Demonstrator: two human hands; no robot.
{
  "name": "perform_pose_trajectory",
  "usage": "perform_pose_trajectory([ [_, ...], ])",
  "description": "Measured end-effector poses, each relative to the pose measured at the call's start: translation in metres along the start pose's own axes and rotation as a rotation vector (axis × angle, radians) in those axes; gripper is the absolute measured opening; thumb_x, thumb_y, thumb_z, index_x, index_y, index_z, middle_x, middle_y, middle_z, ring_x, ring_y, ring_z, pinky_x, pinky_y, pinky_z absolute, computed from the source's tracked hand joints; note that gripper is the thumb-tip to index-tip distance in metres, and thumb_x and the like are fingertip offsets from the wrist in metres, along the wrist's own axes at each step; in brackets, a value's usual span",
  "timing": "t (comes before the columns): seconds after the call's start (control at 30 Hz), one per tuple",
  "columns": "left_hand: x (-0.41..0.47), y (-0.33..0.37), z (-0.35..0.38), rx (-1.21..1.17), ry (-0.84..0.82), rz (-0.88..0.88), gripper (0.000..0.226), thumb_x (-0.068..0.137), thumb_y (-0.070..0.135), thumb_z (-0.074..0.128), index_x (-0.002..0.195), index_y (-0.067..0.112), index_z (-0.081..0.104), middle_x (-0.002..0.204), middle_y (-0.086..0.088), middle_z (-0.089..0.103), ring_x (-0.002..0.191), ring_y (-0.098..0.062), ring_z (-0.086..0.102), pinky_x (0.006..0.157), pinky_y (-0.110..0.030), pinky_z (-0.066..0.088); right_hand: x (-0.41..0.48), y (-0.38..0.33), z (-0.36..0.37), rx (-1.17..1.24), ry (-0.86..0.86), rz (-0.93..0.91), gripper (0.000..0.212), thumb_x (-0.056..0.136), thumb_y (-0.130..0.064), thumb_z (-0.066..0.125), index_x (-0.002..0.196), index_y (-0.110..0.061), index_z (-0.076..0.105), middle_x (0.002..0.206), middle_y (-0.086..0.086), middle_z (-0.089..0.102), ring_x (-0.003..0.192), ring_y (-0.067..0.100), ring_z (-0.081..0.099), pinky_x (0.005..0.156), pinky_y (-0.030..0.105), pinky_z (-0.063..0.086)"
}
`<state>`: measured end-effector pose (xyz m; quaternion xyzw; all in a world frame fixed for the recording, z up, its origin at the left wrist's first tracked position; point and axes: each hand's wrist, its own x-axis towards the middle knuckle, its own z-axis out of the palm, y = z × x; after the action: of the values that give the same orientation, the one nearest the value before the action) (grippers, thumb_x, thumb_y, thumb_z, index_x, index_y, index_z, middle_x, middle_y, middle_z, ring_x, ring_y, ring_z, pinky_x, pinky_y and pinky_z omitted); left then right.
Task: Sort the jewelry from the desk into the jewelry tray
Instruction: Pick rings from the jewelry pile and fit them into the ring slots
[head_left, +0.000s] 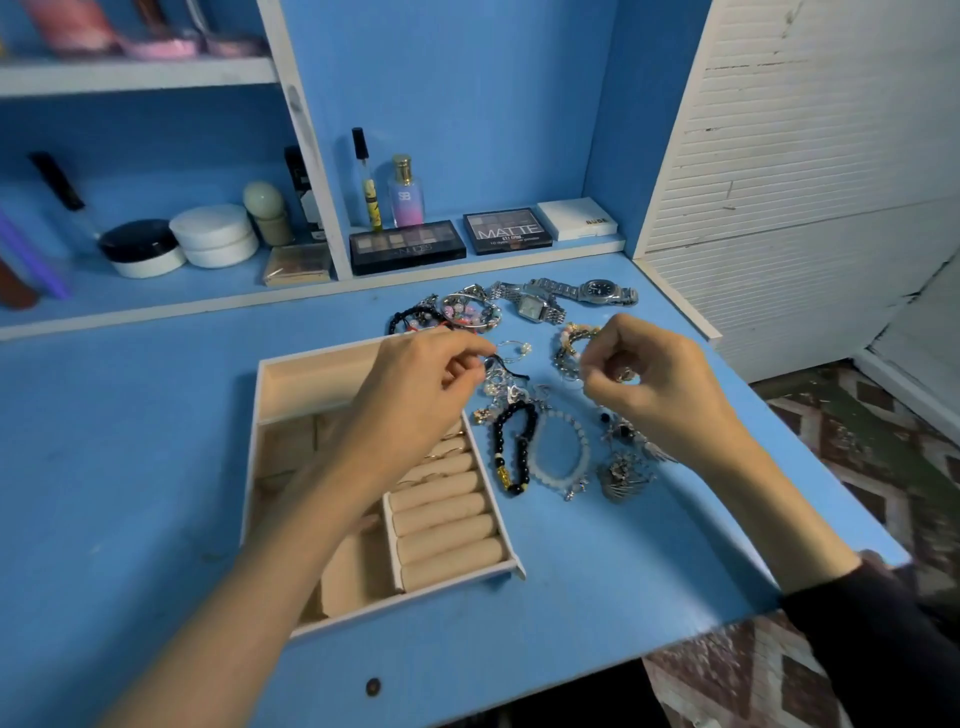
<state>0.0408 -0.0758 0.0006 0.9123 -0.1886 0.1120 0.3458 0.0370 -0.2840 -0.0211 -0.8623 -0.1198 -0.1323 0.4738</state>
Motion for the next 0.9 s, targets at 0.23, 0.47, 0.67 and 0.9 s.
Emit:
perform_pose_trajectory([
  [0.23,-0.044,-0.019,-0.027,-0.043,0.126,-0.111,0.017,0.078,0.016,0.07,0.088,0.029,0.071,0.082,0.017,0.067,0.075,0.003,0.061,0.072,-0.004,0.044,-0.02,-0.026,0.045,0.028,0.003,-0.207,0.019,0.079,-0.01,0.064,0.097,-0.012,0.073,0.076,-0.005,0.066,0.074,0.01,0.061,0.074,0.028,0.051],
  [0.47,-0.074,-0.028,-0.025,-0.008,0.272,-0.019,0.007,0.073,0.017,0.075,0.078,0.021,0.074,0.073,0.017,0.063,0.068,0.004,0.054,0.064,-0.004,0.04,-0.026,-0.032,0.068,-0.1,-0.028,-0.428,0.012,0.077,-0.004,0.066,0.086,-0.008,0.074,0.073,-0.004,0.063,0.072,0.008,0.054,0.066,0.016,0.044],
  [0.67,-0.087,-0.031,-0.02,0.052,0.345,0.066,0.015,0.079,0.025,0.063,0.081,0.014,0.074,0.077,0.008,0.066,0.077,-0.004,0.054,0.069,-0.017,0.046,-0.029,-0.028,0.072,-0.191,-0.063,-0.51,0.012,0.078,-0.002,0.066,0.086,-0.006,0.073,0.076,-0.001,0.065,0.076,0.013,0.054,0.069,0.016,0.045],
  [0.9,-0.086,-0.031,-0.02,0.037,0.388,0.074,0.012,0.079,0.02,0.064,0.081,0.013,0.074,0.076,0.009,0.064,0.074,0.001,0.047,0.069,-0.008,0.039,-0.034,-0.025,0.072,-0.304,-0.085,-0.619,0.012,0.082,0.002,0.061,0.088,0.0,0.071,0.078,0.006,0.064,0.077,0.028,0.058,0.07,0.033,0.048],
])
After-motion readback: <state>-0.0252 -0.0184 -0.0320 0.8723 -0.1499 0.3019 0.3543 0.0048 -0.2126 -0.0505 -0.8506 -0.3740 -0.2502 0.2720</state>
